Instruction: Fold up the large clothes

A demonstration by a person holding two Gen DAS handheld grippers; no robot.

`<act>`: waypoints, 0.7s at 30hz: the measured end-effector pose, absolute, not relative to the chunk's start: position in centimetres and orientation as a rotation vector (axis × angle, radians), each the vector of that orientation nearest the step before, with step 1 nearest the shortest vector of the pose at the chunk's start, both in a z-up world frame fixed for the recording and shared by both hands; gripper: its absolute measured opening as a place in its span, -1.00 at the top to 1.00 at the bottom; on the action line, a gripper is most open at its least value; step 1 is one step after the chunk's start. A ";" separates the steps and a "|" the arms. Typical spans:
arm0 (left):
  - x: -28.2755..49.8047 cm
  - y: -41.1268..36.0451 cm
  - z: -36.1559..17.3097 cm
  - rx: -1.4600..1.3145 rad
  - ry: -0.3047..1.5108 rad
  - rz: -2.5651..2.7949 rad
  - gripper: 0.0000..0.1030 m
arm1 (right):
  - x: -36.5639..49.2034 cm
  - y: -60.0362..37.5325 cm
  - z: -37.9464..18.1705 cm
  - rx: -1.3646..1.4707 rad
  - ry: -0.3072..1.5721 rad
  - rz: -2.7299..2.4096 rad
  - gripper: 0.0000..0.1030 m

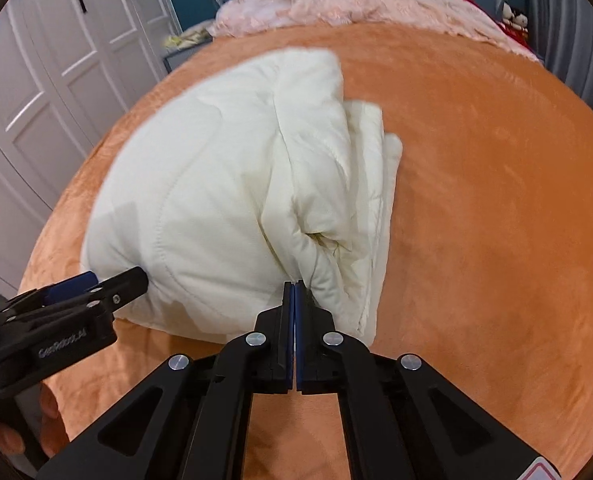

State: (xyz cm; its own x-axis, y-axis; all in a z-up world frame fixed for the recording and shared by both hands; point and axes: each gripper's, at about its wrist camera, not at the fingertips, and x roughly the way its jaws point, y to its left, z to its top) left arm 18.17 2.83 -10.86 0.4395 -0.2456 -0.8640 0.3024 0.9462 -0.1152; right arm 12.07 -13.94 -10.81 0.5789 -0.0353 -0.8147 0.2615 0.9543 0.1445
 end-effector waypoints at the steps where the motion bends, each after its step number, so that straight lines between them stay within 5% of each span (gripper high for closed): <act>1: 18.1 2.7 -11.2 0.064 1.060 -0.337 -0.44 | 12.2 -14.0 -11.4 0.262 0.951 -0.178 1.00; 21: 18.6 1.7 -12.6 0.080 1.090 -0.336 -0.63 | 13.2 -13.3 -12.4 0.224 1.014 -0.185 1.00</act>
